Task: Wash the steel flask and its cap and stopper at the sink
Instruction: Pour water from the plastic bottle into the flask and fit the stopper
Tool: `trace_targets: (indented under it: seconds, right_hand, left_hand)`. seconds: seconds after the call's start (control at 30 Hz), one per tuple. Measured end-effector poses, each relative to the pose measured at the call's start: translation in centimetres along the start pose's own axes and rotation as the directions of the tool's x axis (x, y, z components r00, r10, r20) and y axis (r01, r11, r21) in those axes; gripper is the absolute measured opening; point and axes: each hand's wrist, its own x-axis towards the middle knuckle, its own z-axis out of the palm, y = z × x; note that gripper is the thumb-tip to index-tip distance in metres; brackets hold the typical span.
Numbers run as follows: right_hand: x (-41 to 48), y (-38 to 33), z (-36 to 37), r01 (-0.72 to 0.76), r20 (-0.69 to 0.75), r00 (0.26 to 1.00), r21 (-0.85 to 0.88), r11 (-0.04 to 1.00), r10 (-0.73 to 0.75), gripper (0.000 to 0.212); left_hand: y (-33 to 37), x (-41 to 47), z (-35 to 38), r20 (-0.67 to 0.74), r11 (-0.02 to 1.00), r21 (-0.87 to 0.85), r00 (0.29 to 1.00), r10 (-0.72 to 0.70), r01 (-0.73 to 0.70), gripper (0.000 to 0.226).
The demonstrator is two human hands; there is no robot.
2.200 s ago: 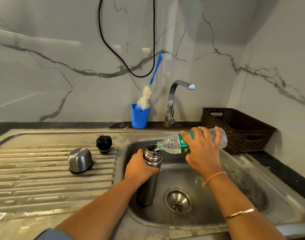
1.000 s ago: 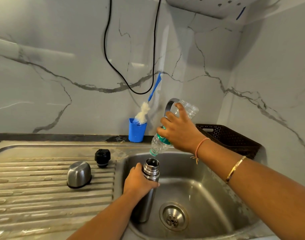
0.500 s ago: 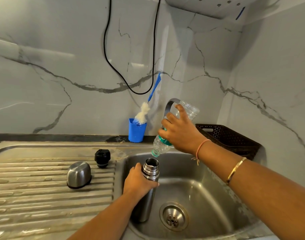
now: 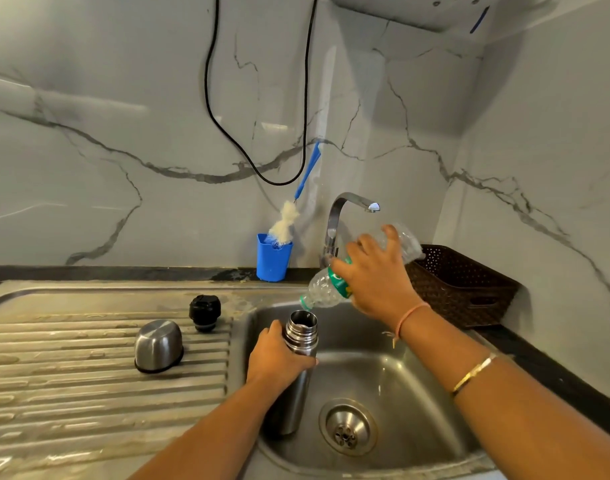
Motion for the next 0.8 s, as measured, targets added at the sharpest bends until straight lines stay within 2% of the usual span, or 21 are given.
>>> trace_targets:
  seconds: [0.07, 0.13, 0.2, 0.3, 0.4, 0.5, 0.7, 0.8]
  right_hand:
    - [-0.9, 0.2, 0.5, -0.199, 0.029, 0.980, 0.132, 0.971, 0.197, 0.046]
    - [-1.9, 0.1, 1.1, -0.379, 0.177, 0.923, 0.258, 0.889, 0.342, 0.054]
    - [-3.0, -0.6, 1.6, -0.524, 0.298, 0.848, 0.355, 0.774, 0.438, 0.059]
    - [-4.4, -2.3, 2.3, -0.645, 0.390, 0.763, 0.427, 0.633, 0.515, 0.057]
    - [-5.3, -2.6, 3.3, -0.702, 0.461, 0.712, 0.479, 0.526, 0.530, 0.058]
    - [-5.7, -2.0, 3.8, -0.734, 0.470, 0.678, 0.482, 0.479, 0.565, 0.057]
    - [-6.1, -1.9, 3.5, -0.742, 0.500, 0.669, 0.490, 0.457, 0.550, 0.058]
    - [-5.9, -2.2, 3.2, -0.727, 0.486, 0.686, 0.485, 0.485, 0.542, 0.058]
  left_hand:
    - [0.0, 0.0, -0.1, -0.017, 1.000, -0.018, 1.000, 0.015, -0.015, 0.065]
    - [0.1, 0.0, -0.1, -0.031, 0.999, -0.036, 0.999, 0.032, -0.034, 0.065]
    - [0.2, -0.1, -0.2, -0.044, 0.995, -0.082, 0.998, 0.053, -0.056, 0.066]
    - [0.8, -0.5, -0.7, -0.098, 0.974, -0.204, 0.992, 0.081, -0.099, 0.070]
    - [2.4, -1.2, -1.8, -0.191, 0.929, -0.334, 0.976, 0.100, -0.161, 0.066]
    - [4.4, -1.9, -3.6, -0.242, 0.876, -0.422, 0.960, 0.138, -0.232, 0.061]
    - [6.1, -4.1, -7.7, -0.336, 0.843, -0.357, 0.898, 0.285, -0.402, 0.058]
    - [6.3, -5.2, -10.3, -0.397, 0.835, -0.285, 0.851, 0.344, -0.471, 0.049]
